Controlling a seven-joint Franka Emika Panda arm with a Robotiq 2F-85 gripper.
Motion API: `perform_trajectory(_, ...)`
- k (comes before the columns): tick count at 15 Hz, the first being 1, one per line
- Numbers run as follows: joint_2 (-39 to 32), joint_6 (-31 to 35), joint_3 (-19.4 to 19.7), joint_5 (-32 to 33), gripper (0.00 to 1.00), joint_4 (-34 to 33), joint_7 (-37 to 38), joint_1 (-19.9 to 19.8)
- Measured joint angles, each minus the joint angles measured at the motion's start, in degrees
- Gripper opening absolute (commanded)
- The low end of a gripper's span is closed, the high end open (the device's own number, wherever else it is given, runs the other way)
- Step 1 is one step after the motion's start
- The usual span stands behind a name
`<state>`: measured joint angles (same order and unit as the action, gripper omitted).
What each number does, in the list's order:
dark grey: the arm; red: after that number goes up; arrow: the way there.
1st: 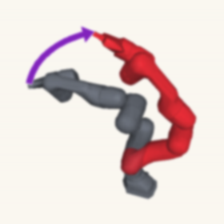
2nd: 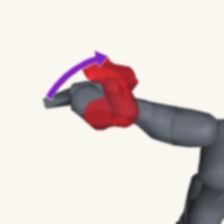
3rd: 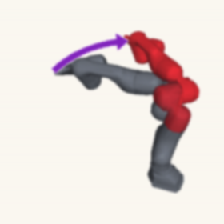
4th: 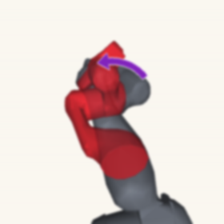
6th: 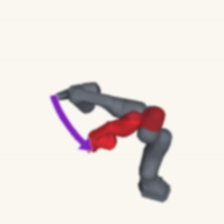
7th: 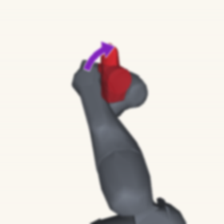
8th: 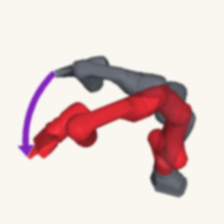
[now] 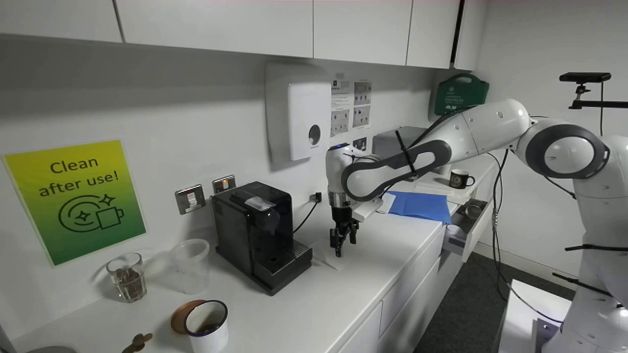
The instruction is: Pick up the napkin from the counter and put it on the blue cloth
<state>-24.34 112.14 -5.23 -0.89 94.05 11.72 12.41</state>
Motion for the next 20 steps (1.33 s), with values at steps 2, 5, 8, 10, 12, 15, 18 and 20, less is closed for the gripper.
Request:
perform_trajectory(2, -1.92, 0.0, 0.0, 0.0, 1.0, -2.6, 0.76, 0.16)
perform_trajectory(5, -4.94, 0.0, 0.0, 0.0, 1.0, -6.61, 1.72, 0.47)
perform_trajectory(8, -7.44, -0.03, 0.0, 0.0, 1.0, -9.68, 2.19, 0.66)
perform_trajectory(10, -8.62, -0.07, 0.0, -0.02, 1.0, -10.93, 2.21, 0.7)
perform_trajectory(12, -9.39, -0.14, 0.0, -0.03, 1.0, -11.65, 2.24, 0.7)
perform_trajectory(15, -9.73, -0.28, 0.09, -0.06, 1.0, -11.71, 2.58, 0.7)
perform_trajectory(18, -9.74, -1.13, 0.29, -0.06, 1.0, -11.71, 3.11, 0.69)
perform_trajectory(20, -9.74, -1.78, 0.42, -0.06, 1.0, -11.7, 3.31, 0.69)
